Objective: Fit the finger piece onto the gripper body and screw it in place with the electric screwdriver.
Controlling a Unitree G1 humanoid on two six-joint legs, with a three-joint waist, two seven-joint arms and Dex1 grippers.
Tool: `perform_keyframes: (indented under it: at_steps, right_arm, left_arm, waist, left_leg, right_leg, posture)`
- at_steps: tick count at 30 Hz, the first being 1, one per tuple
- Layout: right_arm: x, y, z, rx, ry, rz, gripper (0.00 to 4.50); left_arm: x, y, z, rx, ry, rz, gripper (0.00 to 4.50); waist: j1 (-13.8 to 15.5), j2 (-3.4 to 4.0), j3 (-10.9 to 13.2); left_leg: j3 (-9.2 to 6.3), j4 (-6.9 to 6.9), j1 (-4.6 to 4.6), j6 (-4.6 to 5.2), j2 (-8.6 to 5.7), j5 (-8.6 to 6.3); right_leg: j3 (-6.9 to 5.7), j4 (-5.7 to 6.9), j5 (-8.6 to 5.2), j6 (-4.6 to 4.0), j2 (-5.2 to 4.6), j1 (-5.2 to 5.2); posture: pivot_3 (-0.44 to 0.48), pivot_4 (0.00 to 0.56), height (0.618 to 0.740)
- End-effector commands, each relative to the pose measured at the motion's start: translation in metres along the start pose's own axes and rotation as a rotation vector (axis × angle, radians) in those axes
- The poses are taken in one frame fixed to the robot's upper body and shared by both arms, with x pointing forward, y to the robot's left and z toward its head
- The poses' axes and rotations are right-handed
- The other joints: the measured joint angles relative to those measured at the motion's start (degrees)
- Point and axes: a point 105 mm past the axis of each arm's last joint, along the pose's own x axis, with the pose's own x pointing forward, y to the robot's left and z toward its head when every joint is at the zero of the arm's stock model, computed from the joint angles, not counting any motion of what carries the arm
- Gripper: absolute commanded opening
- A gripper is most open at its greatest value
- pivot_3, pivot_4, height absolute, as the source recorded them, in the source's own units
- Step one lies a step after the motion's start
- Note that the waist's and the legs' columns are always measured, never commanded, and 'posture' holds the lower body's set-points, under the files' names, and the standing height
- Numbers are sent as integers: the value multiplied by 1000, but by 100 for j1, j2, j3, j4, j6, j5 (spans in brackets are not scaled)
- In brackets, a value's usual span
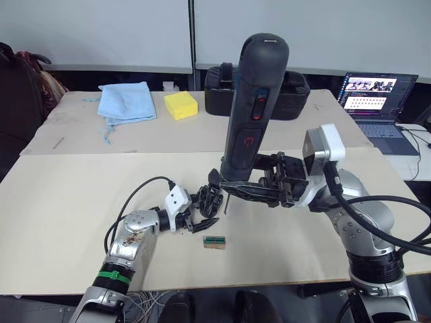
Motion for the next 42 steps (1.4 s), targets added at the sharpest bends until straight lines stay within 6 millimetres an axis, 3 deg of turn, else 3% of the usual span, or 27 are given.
perform_keyframes:
  at_steps: [1,2,13,17,27,42]
  right_arm:
    - [4,6,19,-66,-43,37,1915]
    - [4,6,19,-68,-43,40,1915]
    - [37,-6,40,-50,-108,66,1915]
    - [53,-15,34,-54,-86,64,1915]
    - [65,-29,19,-65,-83,27,1915]
    - [68,-35,-6,-49,-43,16,1915]
  left_arm:
    - [-3,-1,-13,-31,47,-3,2694]
    - [-3,-2,-14,-29,51,-5,2289]
    - [2,-4,-10,2,40,-34,2300]
    - [2,-6,-10,0,44,-46,2300]
    - [0,-9,-14,-30,60,-64,2300]
    - [-2,-9,-17,-48,77,-63,2300]
  waist:
    - [-8,0,0]
    - [-8,0,0]
    - [-9,1,-1]
    - [-10,2,-1]
    - [-15,3,-2]
    - [-49,3,-2]
  left_leg:
    - [1,0,1,0,0,0]
    - [1,0,2,0,2,0]
    - [1,0,1,0,3,0]
    - [1,0,2,0,3,0]
    - [0,-1,-2,0,2,0]
    - [-1,-1,-2,0,3,0]
  right_leg:
    - [1,0,0,0,0,0]
    - [1,1,0,-1,2,0]
    - [1,2,2,-3,2,-1]
    - [0,3,3,-5,3,-1]
    - [-2,2,4,-3,3,-2]
    - [-2,3,3,-4,4,-2]
  posture:
    - [0,150,740]
    - [0,150,740]
    - [0,150,740]
    - [0,150,740]
    - [0,150,740]
    - [0,150,740]
